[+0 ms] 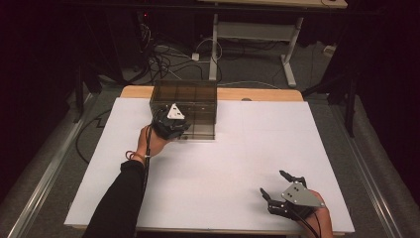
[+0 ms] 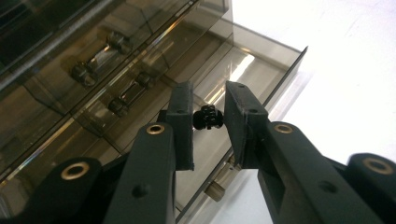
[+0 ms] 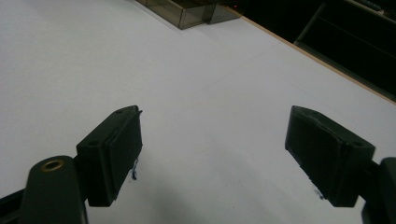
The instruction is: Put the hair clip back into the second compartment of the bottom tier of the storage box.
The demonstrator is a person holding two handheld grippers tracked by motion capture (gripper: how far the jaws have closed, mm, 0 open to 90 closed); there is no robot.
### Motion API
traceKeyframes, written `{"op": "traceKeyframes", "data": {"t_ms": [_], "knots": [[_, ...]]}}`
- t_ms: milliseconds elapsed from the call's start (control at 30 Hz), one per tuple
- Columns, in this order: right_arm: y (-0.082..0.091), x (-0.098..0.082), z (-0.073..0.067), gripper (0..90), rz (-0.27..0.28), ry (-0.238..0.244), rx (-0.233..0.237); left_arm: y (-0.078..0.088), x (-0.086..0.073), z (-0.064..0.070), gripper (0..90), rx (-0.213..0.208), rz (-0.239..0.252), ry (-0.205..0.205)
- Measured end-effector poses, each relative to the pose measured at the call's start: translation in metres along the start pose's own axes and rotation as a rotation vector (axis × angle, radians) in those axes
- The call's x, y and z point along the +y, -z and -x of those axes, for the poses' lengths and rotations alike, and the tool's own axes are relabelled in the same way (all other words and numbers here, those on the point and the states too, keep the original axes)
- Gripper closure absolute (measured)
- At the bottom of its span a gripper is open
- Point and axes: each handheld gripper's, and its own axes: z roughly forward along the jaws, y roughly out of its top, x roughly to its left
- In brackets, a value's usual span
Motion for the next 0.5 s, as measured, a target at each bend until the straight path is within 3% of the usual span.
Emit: {"op": "traceKeyframes", "data": {"t_ms": [500], "knots": [[0.0000,-0.0004,-0.0001,18.8,-0.001,-0.002,0.002,-0.0085,-0.0016,0.0004,70.8,0.014,-0.018,-0.001]]}}
